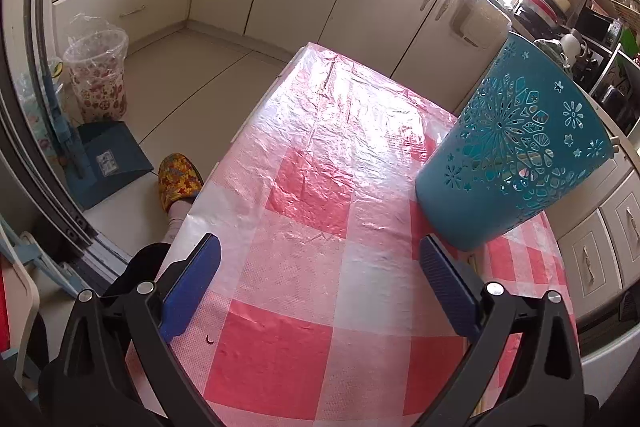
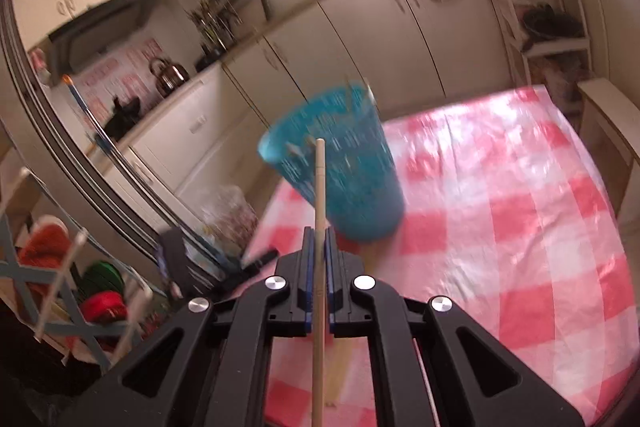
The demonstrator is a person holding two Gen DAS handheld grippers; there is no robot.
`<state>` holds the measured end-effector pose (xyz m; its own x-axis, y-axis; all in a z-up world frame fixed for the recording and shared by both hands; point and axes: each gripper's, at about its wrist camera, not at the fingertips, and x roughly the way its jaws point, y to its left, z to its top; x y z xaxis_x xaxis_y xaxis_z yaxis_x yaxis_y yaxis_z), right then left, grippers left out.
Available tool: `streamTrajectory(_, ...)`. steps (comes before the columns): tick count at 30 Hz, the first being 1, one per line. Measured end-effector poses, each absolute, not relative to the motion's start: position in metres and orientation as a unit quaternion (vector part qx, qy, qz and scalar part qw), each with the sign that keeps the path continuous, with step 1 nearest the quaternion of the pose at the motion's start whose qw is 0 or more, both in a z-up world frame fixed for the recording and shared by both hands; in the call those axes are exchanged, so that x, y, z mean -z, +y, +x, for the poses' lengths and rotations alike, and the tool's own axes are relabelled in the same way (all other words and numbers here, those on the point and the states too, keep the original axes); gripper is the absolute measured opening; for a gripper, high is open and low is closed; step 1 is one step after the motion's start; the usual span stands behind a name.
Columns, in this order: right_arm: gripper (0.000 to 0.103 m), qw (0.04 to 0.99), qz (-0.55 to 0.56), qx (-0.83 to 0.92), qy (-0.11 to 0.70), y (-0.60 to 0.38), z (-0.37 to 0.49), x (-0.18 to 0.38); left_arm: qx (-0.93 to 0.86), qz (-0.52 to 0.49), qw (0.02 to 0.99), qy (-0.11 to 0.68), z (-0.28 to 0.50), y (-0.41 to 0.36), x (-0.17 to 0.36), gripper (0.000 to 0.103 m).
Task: Organize utensils
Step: 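Lift the stick with the right tool over the basket and open it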
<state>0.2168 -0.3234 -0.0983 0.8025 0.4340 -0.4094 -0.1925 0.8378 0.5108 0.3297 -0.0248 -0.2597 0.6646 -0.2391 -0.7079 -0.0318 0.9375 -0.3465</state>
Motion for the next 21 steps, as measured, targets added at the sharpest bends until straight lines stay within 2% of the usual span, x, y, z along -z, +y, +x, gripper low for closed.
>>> streamTrajectory(4, 0.006, 0.953, 0.211, -0.153, 0.155, -0.304, 0.259, 0.045, 0.059, -0.163, 0.897, 0.405, 0.33, -0.026, 0.259, 0.095)
streamTrajectory(8, 0.006, 0.966, 0.205, -0.102, 0.12, -0.294, 0.317, 0.038, 0.06, -0.167, 0.897, 0.406, 0.33, -0.025, 0.259, 0.095)
streamTrajectory(13, 0.006, 0.971, 0.179, -0.058, 0.149, -0.281, 0.359, 0.061, 0.065, -0.167, 0.897, 0.404, 0.331, -0.025, 0.259, 0.095)
streamTrajectory(21, 0.006, 0.975, 0.139, -0.042, 0.167, -0.276, 0.353, 0.084, 0.068, -0.169, 0.898, 0.4, 0.33, -0.025, 0.259, 0.095)
